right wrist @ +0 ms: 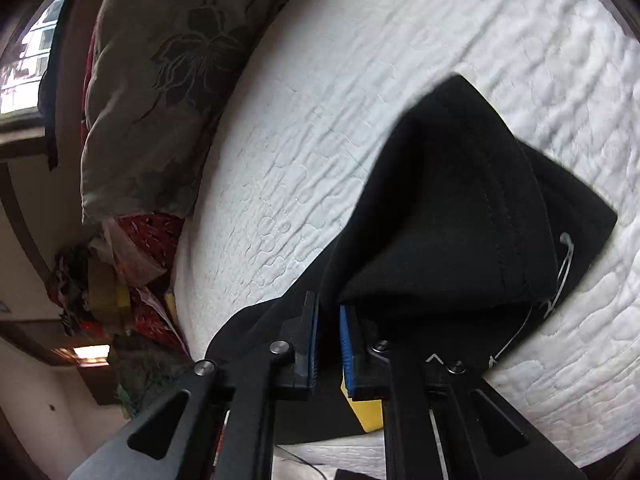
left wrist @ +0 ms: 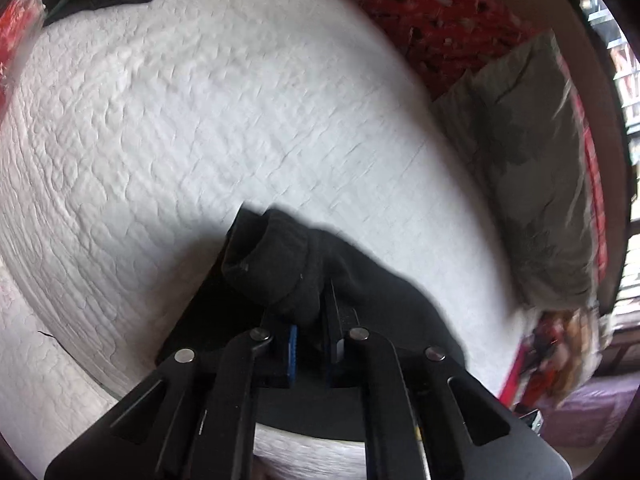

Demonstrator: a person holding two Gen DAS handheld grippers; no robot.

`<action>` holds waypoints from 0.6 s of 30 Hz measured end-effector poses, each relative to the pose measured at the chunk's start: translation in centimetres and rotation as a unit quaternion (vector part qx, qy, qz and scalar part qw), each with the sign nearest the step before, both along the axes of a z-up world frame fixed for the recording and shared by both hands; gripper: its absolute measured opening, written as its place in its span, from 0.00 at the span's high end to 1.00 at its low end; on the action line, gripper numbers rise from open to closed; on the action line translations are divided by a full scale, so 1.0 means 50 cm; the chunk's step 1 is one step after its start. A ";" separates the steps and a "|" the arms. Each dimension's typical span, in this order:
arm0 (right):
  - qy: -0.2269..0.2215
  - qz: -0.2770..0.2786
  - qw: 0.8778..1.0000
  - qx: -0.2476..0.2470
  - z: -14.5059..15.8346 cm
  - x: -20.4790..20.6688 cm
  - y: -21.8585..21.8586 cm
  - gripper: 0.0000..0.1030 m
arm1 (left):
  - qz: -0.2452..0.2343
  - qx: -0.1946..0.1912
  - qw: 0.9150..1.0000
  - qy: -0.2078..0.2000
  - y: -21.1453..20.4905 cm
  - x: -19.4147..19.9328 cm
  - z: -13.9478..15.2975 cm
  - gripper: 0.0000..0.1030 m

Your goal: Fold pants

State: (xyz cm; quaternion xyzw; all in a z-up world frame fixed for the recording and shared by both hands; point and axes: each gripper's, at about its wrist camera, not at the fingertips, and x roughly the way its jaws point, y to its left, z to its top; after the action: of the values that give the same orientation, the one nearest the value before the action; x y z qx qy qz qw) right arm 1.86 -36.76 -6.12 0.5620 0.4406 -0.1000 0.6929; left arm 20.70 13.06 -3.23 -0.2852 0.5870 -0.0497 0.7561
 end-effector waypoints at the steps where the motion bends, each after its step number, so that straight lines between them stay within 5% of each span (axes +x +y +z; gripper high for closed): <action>1: -0.022 0.003 1.000 -0.009 0.023 0.009 -0.007 0.93 | 0.005 -0.012 1.000 -0.012 0.006 -0.001 0.026 0.94; 4: -0.113 0.023 0.992 -0.052 0.119 0.032 -0.022 0.94 | -0.005 -0.023 0.998 -0.052 0.016 -0.036 0.082 0.94; 6: -0.131 0.056 0.987 -0.076 0.144 0.025 -0.012 0.94 | -0.017 -0.013 0.998 -0.054 0.019 -0.065 0.074 0.94; 12: -0.070 0.097 0.991 -0.060 0.016 -0.057 0.010 0.94 | -0.016 -0.012 0.999 0.033 0.047 -0.136 -0.069 0.94; 18: -0.059 0.130 0.988 -0.063 -0.026 -0.130 0.038 0.93 | -0.006 -0.017 0.999 0.047 0.078 -0.177 -0.095 0.94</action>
State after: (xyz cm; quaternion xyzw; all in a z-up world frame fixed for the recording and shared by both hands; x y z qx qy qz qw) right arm -4.64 -34.86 -7.40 0.4603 0.4609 -0.0035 0.7587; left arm 11.83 16.98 -7.95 -0.2960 0.6225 -0.0510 0.7227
